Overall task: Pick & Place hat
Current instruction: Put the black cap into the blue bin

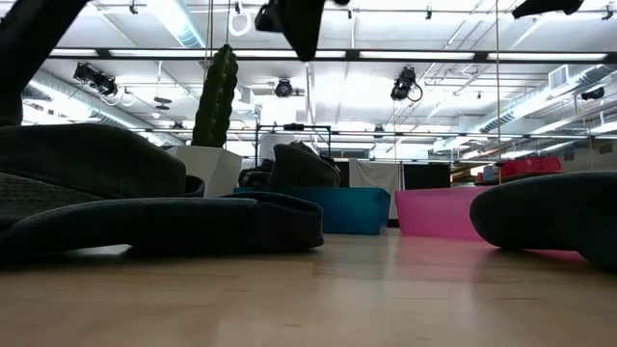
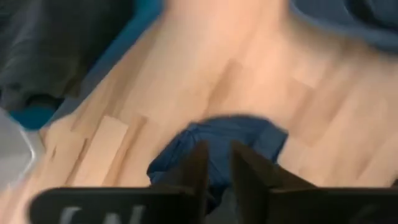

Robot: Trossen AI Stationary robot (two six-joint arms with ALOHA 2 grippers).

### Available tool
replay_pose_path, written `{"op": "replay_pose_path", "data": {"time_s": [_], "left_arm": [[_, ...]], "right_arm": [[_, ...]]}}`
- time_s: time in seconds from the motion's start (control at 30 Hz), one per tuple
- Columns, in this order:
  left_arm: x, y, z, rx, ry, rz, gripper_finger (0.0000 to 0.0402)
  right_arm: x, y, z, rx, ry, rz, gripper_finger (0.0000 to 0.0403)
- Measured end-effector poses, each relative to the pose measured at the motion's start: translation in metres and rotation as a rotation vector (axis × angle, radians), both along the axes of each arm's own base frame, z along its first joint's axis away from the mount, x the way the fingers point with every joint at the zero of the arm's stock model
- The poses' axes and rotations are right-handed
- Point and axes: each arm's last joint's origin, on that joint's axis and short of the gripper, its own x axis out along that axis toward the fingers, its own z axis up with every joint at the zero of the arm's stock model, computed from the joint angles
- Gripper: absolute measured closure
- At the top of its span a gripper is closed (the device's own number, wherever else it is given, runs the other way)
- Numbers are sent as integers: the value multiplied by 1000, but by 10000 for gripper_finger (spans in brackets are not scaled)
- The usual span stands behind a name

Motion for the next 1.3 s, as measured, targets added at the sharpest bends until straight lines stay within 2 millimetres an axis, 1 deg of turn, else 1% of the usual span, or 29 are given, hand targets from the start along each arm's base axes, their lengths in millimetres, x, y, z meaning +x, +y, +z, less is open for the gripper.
{"op": "replay_pose_path", "data": {"time_s": [0.07,0.1,0.17,0.27,0.4,0.5,0.63,0.8,0.9,0.97,1.03,1.1,1.17,1.23,1.3], "left_arm": [[-2,-15,0,21,3,-73,373],[-2,-21,0,30,-1,-68,385],[-4,-31,0,26,-15,5,396],[-6,-44,0,3,-28,83,393],[-10,-60,0,-4,-30,63,381],[-12,-70,0,-22,-35,93,377],[-12,-69,0,-30,-54,211,386],[-13,-73,0,-10,-58,186,398],[-13,-73,0,-12,-69,238,395],[-13,-72,0,-13,-85,309,392],[-13,-71,0,-21,-111,426,391],[-12,-71,-6,-29,-119,570,390],[-12,-72,-18,-39,-96,687,386],[-14,-76,-31,-62,-36,743,377],[-17,-82,-47,-98,68,777,363]], "right_arm": [[0,0,0,-6,5,10,140],[0,0,0,-6,7,18,140],[0,1,0,-8,10,25,140],[0,1,0,-4,11,33,140],[0,1,0,-6,12,34,140],[0,1,0,-7,13,35,140],[0,1,-1,-4,19,33,140],[0,1,-1,-5,20,33,140],[0,1,-2,-6,27,33,140],[-1,1,-2,-3,28,31,140],[-1,1,-2,2,29,29,140],[-1,1,-2,2,32,28,140],[-1,0,-3,2,38,28,140],[-1,0,-3,6,40,25,140],[-1,0,-3,6,40,25,140]]}}
